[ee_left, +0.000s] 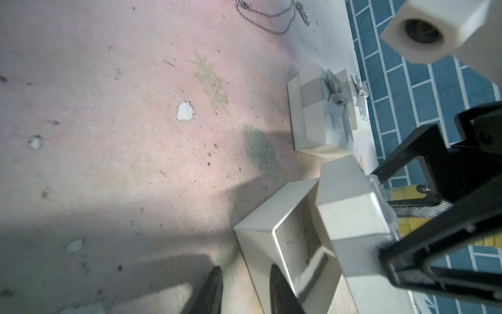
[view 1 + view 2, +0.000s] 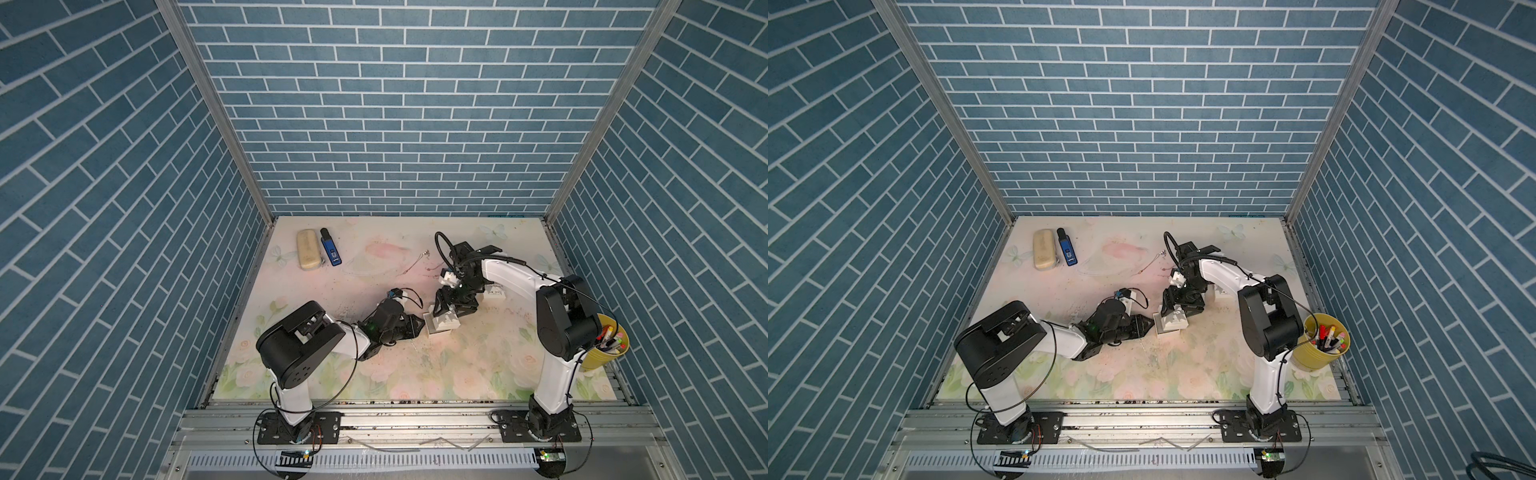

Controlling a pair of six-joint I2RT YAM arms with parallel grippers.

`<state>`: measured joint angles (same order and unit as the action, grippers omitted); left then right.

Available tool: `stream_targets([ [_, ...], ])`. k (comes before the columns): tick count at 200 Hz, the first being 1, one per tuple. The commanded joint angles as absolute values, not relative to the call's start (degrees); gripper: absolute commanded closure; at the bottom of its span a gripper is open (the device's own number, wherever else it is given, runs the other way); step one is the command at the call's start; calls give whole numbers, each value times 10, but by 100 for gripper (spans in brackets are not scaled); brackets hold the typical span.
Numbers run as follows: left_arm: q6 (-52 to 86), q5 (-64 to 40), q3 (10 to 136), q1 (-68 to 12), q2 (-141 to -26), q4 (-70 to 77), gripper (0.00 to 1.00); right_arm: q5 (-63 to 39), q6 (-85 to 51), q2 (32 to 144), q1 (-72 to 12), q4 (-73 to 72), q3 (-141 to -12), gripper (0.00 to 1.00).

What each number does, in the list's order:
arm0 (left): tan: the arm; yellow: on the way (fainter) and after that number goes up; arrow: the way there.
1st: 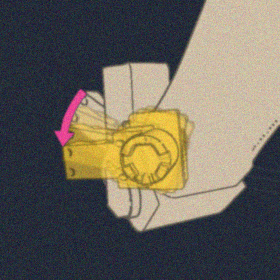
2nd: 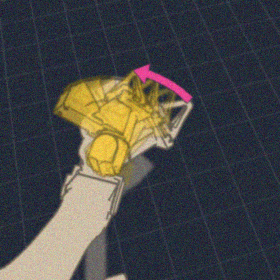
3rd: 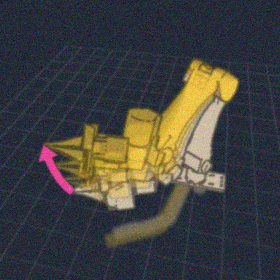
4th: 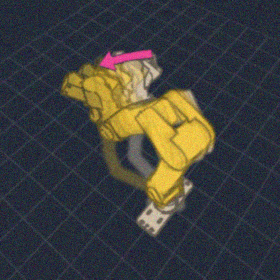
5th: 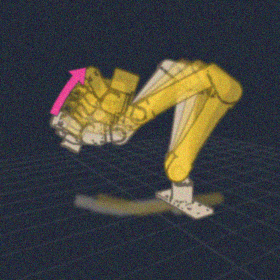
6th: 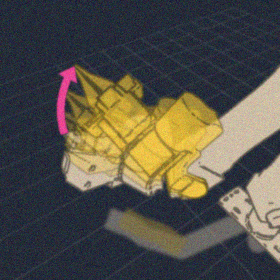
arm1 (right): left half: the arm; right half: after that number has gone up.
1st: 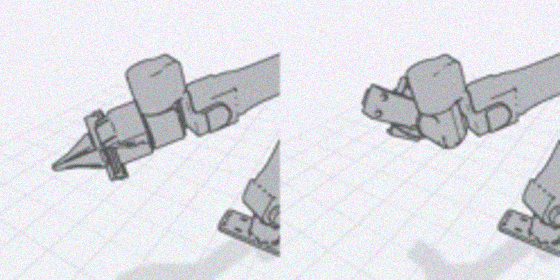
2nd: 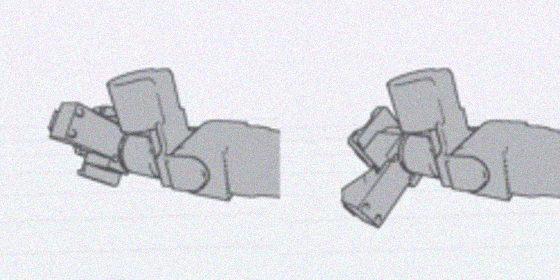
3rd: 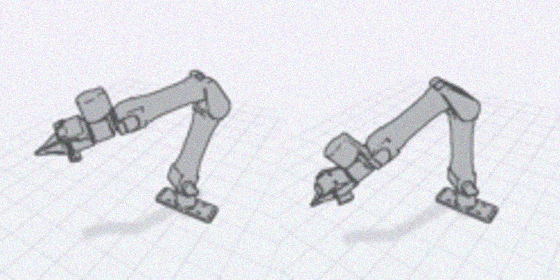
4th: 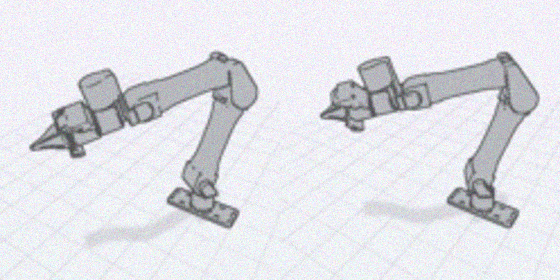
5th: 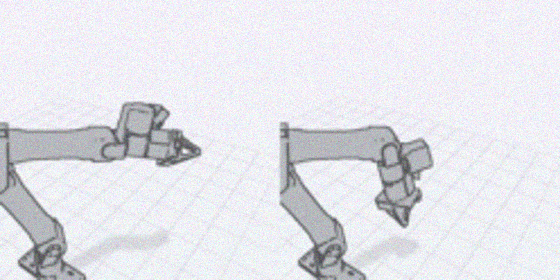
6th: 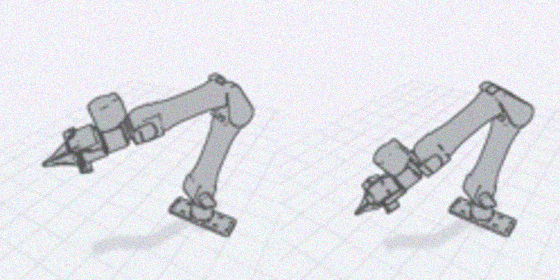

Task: Take the necklace out of the lift-off lid jewelry box
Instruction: Close the lid on the jewelry box.

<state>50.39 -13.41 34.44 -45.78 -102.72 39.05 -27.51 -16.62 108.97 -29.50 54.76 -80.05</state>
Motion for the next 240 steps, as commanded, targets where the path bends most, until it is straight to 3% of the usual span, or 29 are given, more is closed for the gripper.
stream_targets([
  [1,500,-140,353,-461,-1038,389,69,-293,-151,1106,-296,556,-794,36],
  [240,506,-104,338,-483,-1006,372,70,-246,-227,1012,-302,499,-728,36],
])
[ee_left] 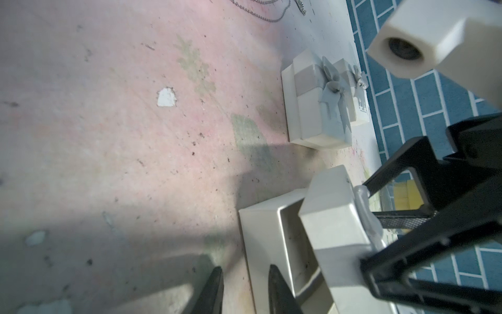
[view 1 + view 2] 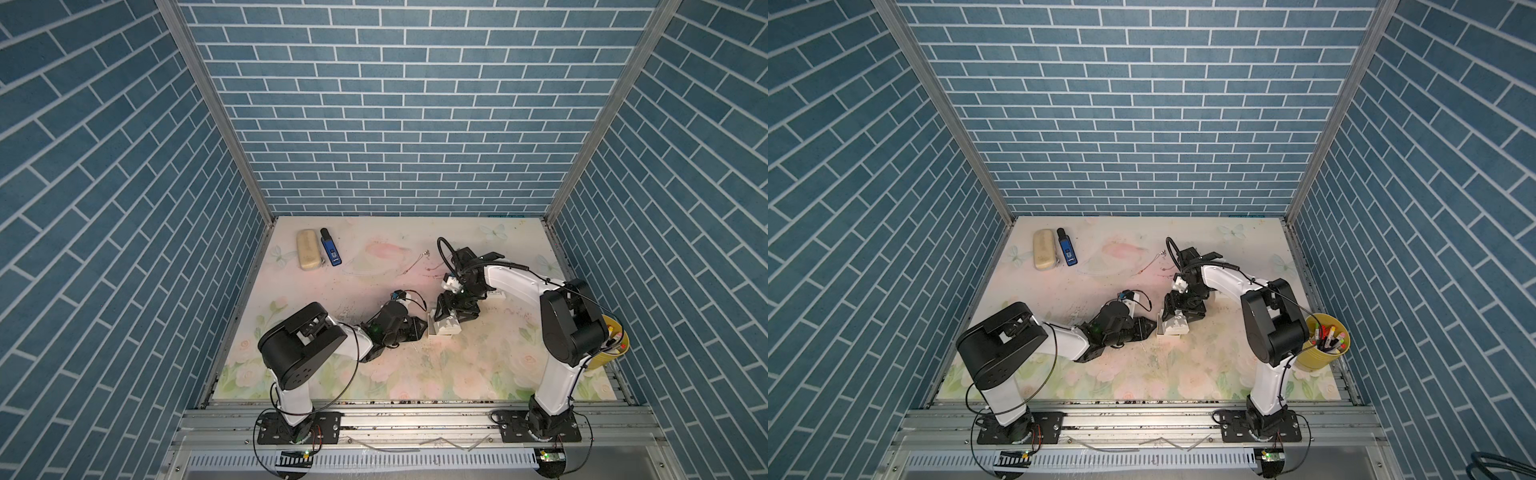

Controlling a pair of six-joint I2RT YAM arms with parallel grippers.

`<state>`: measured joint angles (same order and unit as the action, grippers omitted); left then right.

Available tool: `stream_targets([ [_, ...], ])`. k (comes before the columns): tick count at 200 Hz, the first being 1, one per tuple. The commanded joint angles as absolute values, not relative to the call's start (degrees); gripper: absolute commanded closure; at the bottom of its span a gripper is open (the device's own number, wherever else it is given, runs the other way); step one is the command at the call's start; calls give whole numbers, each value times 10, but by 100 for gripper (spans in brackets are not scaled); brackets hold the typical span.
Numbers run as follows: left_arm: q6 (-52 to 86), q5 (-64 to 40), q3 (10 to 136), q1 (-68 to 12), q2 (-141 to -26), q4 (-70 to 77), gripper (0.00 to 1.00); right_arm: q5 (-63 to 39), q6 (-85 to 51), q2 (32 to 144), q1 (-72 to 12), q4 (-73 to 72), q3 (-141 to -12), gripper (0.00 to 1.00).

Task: Take the necklace out of the lift-off lid jewelry box
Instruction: Close the lid on the jewelry box.

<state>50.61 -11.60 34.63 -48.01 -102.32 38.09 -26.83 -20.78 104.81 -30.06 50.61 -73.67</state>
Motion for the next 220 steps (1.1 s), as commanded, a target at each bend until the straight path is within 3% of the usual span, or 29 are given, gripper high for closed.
stream_targets([
  [1,506,-103,338,-483,-1006,372,70,-246,-228,1010,-302,499,-727,36],
  [72,506,-132,326,-477,-973,369,60,-277,-275,936,-288,406,-639,36],
  [159,503,-178,359,-476,-989,333,67,-291,-331,926,-287,322,-580,39],
  [220,498,-171,361,-472,-993,327,70,-288,-307,933,-279,374,-611,39],
])
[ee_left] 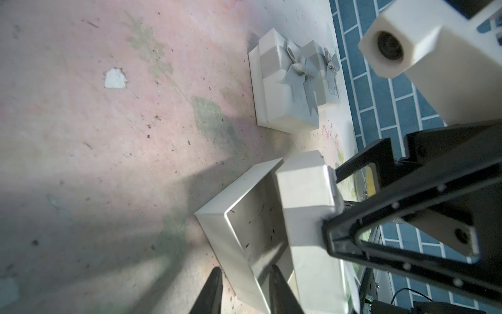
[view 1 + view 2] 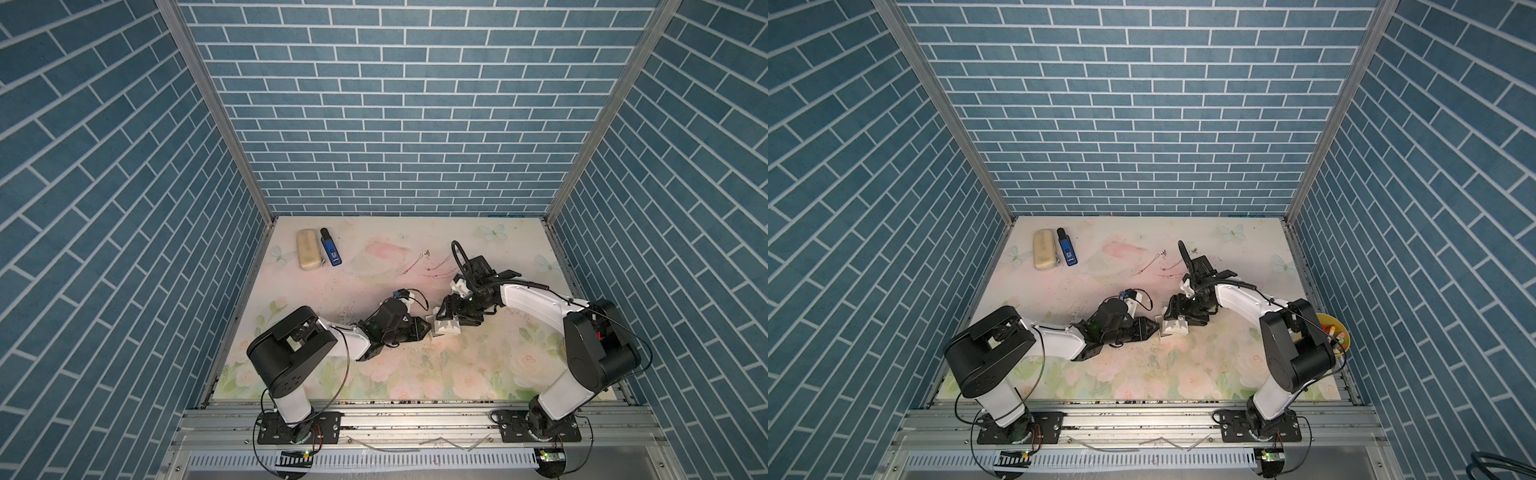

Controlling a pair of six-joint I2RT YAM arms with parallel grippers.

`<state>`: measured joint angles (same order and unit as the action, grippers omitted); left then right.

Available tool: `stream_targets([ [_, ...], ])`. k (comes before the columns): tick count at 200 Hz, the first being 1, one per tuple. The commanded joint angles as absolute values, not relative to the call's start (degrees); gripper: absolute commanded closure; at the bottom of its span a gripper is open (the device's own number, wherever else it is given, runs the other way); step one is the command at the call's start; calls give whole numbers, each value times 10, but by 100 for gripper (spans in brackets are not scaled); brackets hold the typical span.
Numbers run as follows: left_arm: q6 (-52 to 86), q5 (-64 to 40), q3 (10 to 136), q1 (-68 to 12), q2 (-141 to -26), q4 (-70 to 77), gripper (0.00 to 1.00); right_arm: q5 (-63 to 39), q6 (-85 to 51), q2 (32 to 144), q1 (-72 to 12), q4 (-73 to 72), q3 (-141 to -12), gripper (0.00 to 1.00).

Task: Take the necklace out of the lift-off lid jewelry box
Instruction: Close the lid on the jewelry box.

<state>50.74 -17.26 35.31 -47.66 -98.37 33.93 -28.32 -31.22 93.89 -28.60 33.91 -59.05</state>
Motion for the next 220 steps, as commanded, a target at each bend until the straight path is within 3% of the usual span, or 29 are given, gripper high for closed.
stream_targets([
  [1,498,-170,361,-472,-993,327,70,-288,-306,933,-278,375,-611,38],
  [56,492,-165,367,-471,-1003,330,72,-301,-252,943,-256,453,-658,38],
  [220,491,-171,378,-471,-1021,338,73,-347,-209,1006,-256,467,-675,39],
])
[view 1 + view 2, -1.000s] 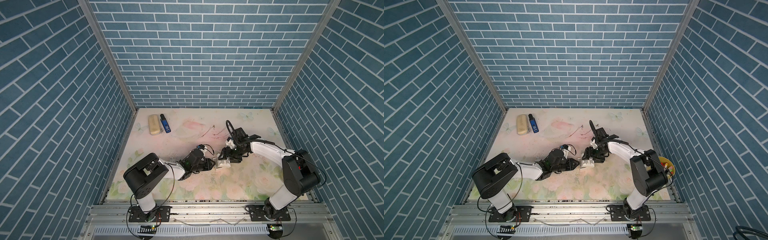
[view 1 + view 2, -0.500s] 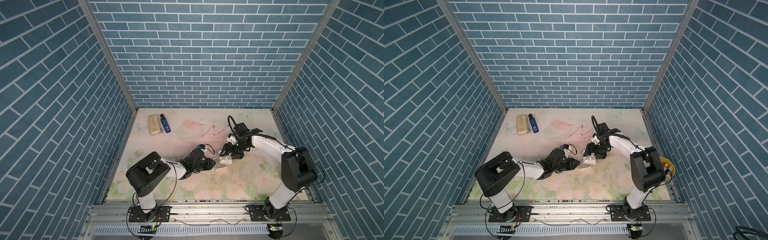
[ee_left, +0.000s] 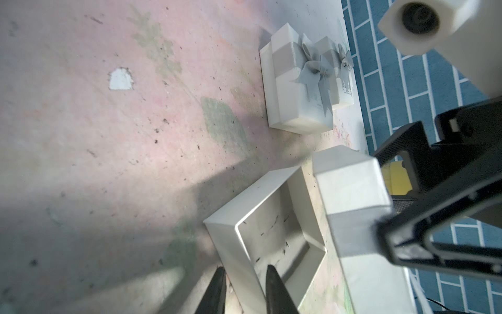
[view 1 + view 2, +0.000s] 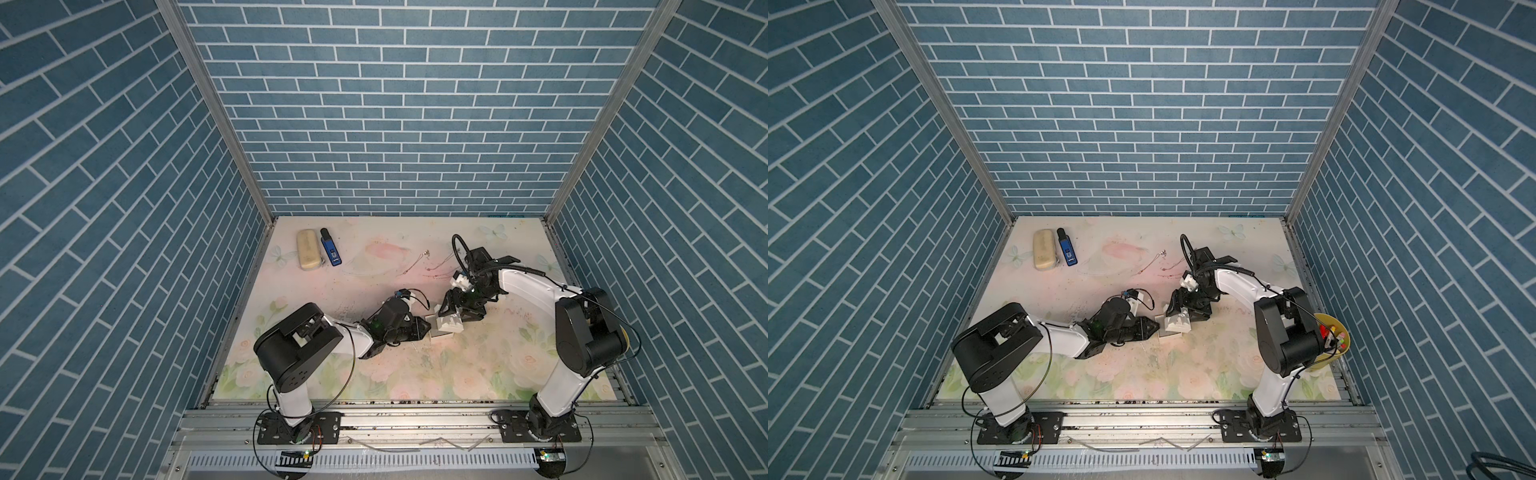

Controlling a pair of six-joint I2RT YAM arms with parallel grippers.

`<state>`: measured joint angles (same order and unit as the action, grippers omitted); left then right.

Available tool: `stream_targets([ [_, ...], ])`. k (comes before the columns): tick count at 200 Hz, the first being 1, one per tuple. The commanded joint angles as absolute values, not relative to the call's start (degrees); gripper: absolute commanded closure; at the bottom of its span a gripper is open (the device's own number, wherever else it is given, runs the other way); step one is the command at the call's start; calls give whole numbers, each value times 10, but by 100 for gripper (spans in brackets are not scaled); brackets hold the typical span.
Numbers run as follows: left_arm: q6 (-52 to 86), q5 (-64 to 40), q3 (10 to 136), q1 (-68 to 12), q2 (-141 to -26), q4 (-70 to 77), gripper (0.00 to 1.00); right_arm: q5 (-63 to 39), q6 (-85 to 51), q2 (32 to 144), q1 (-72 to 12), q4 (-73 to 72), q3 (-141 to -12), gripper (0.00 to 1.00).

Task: Take the necklace out of the lift-off lid jewelry box
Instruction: Close the lid on the jewelry box.

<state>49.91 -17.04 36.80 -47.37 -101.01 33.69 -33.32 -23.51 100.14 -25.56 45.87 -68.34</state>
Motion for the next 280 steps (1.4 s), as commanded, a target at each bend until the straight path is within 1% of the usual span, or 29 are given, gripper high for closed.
stream_targets([
  [1,492,-171,378,-471,-1022,338,73,-348,-209,1007,-256,467,-675,39],
  [207,481,-187,386,-470,-1027,355,74,-366,-181,1036,-262,451,-671,39],
  [238,477,-190,381,-463,-1014,351,72,-357,-173,1040,-262,456,-672,39],
  [264,465,-194,374,-454,-996,338,65,-349,-169,1040,-262,462,-672,39],
  [280,456,-196,371,-449,-983,326,64,-347,-169,1040,-262,465,-674,39],
])
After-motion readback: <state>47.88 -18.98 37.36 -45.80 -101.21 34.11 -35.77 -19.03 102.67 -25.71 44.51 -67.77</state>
